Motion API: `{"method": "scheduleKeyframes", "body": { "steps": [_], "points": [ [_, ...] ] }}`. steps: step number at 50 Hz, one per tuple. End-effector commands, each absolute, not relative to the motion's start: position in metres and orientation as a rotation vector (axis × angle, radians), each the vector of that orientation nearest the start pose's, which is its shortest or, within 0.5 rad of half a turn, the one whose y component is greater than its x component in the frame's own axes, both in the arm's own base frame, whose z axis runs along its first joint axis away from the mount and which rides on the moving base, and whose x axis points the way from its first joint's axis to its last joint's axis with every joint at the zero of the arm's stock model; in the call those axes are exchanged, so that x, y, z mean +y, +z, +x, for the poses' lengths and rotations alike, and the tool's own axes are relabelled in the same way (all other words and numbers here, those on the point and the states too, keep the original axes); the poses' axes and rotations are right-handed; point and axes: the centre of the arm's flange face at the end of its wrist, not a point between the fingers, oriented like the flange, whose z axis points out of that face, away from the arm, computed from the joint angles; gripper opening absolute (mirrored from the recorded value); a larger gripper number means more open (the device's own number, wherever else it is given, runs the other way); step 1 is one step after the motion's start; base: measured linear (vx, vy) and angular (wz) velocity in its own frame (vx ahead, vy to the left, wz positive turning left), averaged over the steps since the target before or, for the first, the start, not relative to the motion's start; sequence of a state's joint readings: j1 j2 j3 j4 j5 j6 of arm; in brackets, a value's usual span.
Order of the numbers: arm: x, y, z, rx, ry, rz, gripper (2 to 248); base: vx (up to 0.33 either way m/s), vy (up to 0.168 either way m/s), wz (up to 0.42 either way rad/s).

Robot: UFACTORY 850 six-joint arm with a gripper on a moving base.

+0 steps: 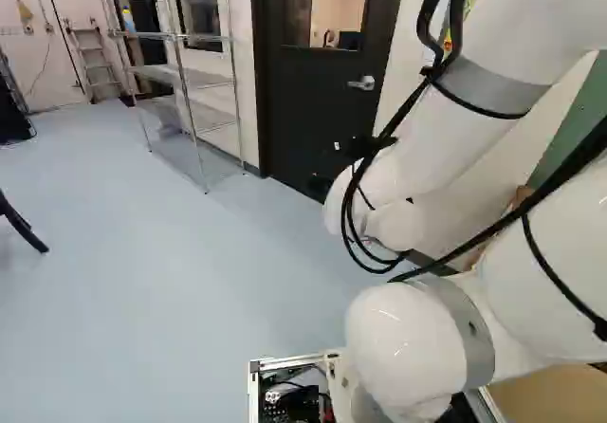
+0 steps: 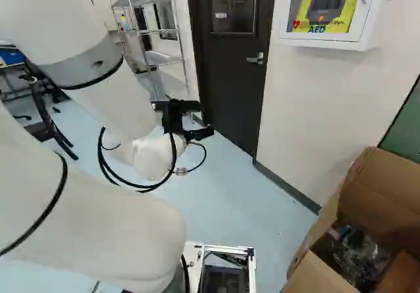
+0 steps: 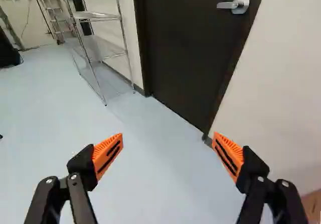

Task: Open the door and move inside

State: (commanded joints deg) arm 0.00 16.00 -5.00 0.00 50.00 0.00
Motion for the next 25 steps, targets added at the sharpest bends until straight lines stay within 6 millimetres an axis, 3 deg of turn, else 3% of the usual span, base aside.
{"method": "scheduleKeyframes", "body": {
  "steps": [25],
  "points": [
    [0.0,0.3656,0.2703,0.0,-1.824,-2.558,247,0.0,0.0,0.0]
  ]
}}
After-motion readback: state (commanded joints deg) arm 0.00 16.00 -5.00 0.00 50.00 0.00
